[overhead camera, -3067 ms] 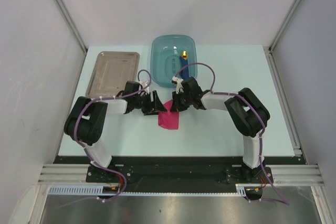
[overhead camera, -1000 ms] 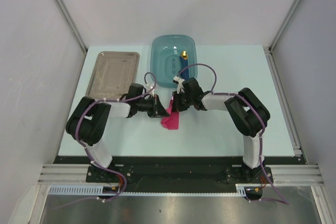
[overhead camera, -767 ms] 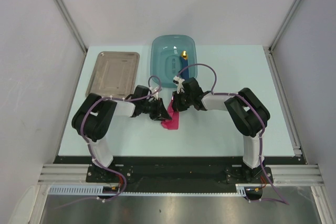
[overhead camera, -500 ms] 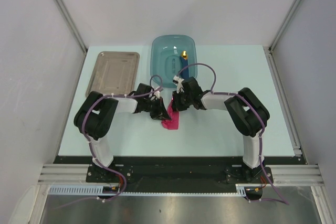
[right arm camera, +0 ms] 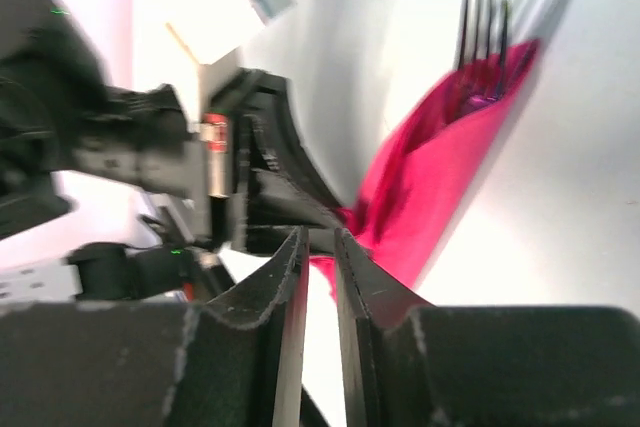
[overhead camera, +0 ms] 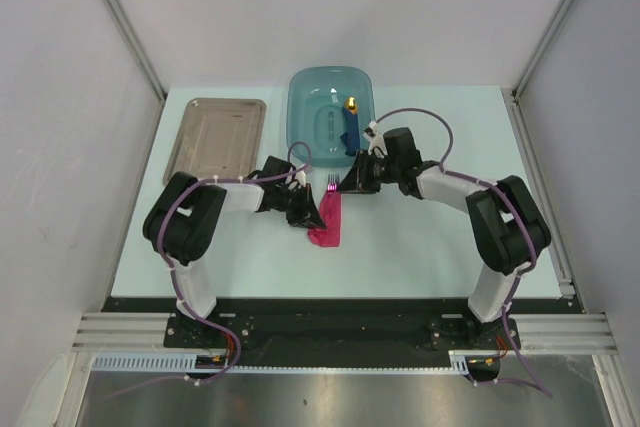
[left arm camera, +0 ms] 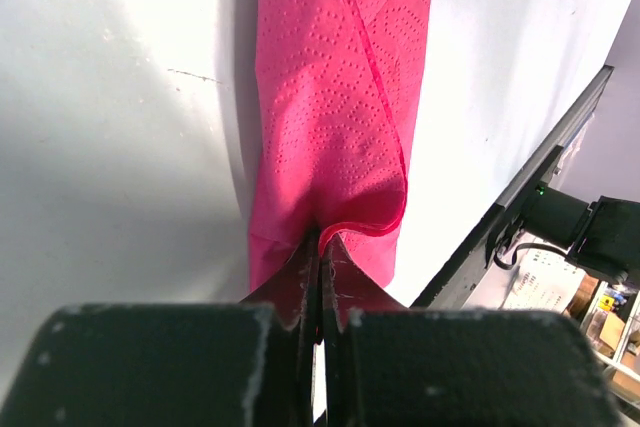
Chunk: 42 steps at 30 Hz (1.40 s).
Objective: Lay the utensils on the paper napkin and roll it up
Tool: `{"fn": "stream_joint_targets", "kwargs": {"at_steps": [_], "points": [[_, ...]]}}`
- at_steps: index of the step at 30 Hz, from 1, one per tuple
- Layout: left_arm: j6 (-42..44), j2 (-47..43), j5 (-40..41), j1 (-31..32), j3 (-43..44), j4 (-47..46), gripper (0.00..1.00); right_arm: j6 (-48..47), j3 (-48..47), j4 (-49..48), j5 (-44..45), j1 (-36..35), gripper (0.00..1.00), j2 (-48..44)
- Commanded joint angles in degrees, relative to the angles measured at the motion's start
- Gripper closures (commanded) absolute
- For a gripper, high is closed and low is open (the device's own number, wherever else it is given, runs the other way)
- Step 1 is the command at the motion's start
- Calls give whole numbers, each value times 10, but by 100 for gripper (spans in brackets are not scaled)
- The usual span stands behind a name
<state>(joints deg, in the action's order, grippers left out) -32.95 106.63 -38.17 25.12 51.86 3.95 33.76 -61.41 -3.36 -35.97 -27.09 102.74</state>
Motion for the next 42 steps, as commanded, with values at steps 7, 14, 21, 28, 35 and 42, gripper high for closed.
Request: {"fn": "stream_joint_targets", "kwargs": {"at_steps": [7,14,21,28,35,42], "points": [[36,27,86,5,-11,1,100,109,50,-120,-46,-1,84,39],[35,25,81,5,-11,0,100,107,31,-131,-36,-2,87,96],[31,24,73,6,-12,-13,100,104,30,-135,-28,-8,89,123],[34,24,74,6,-14,-8,100,120,23,-156,-32,-13,88,125],[36,17,72,6,-11,-9,100,115,30,-141,-13,-10,89,142],[12,-25,40,9,-28,-58,100,103,52,-133,6,-8,90,142]]}}
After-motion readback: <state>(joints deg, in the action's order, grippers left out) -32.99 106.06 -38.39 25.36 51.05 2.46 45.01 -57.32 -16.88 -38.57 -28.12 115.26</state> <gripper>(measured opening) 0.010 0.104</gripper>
